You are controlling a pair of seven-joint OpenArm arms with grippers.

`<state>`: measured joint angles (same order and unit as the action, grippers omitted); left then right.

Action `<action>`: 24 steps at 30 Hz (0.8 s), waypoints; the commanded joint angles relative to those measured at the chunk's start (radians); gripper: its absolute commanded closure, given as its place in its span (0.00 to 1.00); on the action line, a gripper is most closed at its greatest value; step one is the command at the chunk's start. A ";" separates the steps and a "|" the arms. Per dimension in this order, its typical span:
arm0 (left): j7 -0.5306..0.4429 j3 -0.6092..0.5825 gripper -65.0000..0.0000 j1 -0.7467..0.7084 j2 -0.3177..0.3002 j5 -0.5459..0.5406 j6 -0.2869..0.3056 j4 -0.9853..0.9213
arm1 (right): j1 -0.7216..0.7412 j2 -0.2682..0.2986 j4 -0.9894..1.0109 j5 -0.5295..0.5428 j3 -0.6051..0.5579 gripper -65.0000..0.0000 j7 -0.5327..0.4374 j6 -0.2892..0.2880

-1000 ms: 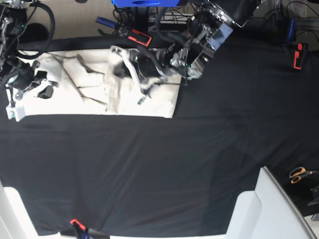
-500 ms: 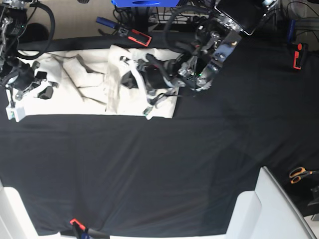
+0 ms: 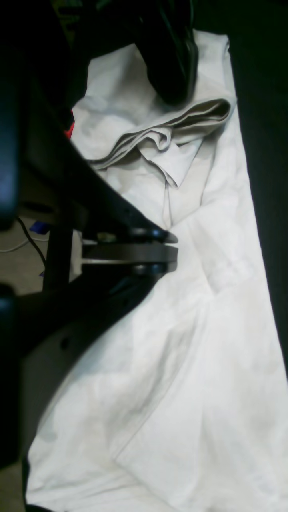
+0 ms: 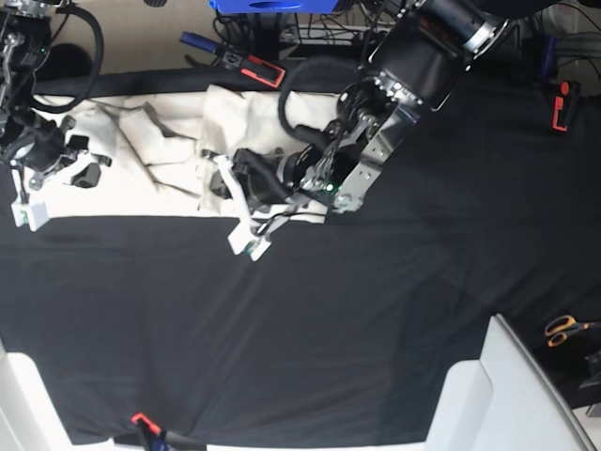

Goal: Fold the T-shirt properly
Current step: 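Pull the grasped layer with left gripper to flatten it, then release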

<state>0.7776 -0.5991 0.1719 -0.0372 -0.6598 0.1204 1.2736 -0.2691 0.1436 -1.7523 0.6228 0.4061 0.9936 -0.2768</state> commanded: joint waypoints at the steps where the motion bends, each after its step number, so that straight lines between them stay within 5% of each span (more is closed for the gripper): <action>1: -0.017 0.001 1.00 0.038 0.018 -0.016 0.009 0.002 | 0.006 0.012 -0.015 0.013 0.006 1.00 -0.015 -0.005; 16: -0.085 -0.003 1.00 0.166 0.141 -0.013 0.011 -0.340 | 0.006 0.012 -0.015 0.013 0.007 1.00 -0.020 -0.005; 24: -0.300 -0.204 1.00 0.242 0.194 -0.022 0.100 -0.555 | 0.006 0.012 -0.015 0.013 0.007 1.00 -0.020 -0.005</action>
<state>0.4877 -0.8066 0.3927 0.1444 -0.6739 0.2104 0.7063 -0.2695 0.1436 -1.7523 0.6247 0.4068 0.9901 -0.2768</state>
